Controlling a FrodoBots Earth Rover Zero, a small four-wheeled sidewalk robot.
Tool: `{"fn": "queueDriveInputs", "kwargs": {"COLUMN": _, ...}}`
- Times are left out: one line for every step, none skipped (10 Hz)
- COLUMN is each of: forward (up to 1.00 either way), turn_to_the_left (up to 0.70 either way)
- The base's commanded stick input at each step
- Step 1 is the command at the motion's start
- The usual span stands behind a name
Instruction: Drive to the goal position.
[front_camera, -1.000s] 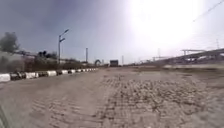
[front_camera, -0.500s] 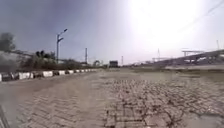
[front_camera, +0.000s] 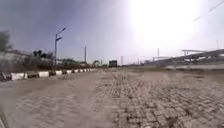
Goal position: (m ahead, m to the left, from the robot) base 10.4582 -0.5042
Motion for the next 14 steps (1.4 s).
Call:
{"fn": "queueDriveInputs", "kwargs": {"forward": 1.00, "turn_to_the_left": 0.00}}
{"fn": "queueDriveInputs", "kwargs": {"forward": 1.00, "turn_to_the_left": 0.00}}
{"fn": "queueDriveInputs", "kwargs": {"forward": 1.00, "turn_to_the_left": 0.00}}
{"fn": "queueDriveInputs", "kwargs": {"forward": 1.00, "turn_to_the_left": 0.00}}
{"fn": "queueDriveInputs", "kwargs": {"forward": 1.00, "turn_to_the_left": 0.00}}
{"fn": "queueDriveInputs", "kwargs": {"forward": 1.00, "turn_to_the_left": 0.00}}
{"fn": "queueDriveInputs", "kwargs": {"forward": 1.00, "turn_to_the_left": 0.00}}
{"fn": "queueDriveInputs", "kwargs": {"forward": 1.00, "turn_to_the_left": 0.00}}
{"fn": "queueDriveInputs", "kwargs": {"forward": 1.00, "turn_to_the_left": 0.00}}
{"fn": "queueDriveInputs", "kwargs": {"forward": 1.00, "turn_to_the_left": 0.00}}
{"fn": "queueDriveInputs", "kwargs": {"forward": 1.00, "turn_to_the_left": 0.00}}
{"fn": "queueDriveInputs", "kwargs": {"forward": 1.00, "turn_to_the_left": 0.00}}
{"fn": "queueDriveInputs", "kwargs": {"forward": 1.00, "turn_to_the_left": 0.00}}
{"fn": "queueDriveInputs", "kwargs": {"forward": 1.00, "turn_to_the_left": 0.00}}
